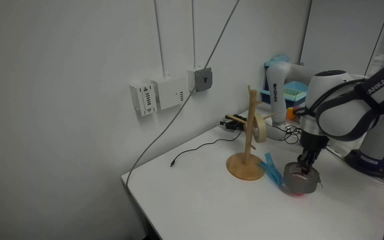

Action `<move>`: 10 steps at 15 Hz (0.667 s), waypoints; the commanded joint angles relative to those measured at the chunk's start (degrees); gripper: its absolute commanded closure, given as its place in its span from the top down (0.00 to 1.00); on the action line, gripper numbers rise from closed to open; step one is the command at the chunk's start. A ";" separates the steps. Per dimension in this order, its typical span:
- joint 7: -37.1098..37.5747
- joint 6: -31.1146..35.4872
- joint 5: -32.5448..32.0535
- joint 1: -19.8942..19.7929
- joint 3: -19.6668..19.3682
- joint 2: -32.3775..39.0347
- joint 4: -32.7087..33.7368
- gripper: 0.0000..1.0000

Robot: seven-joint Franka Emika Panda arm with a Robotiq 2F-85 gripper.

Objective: Pick up the gray masking tape and hang it on the object

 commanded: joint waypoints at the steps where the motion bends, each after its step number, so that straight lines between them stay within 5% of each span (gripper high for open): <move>1: 1.83 -5.29 -1.48 1.45 -0.55 -4.99 -1.78 0.04; 10: 2.48 -14.72 -4.55 3.91 -0.77 -12.64 -2.54 0.04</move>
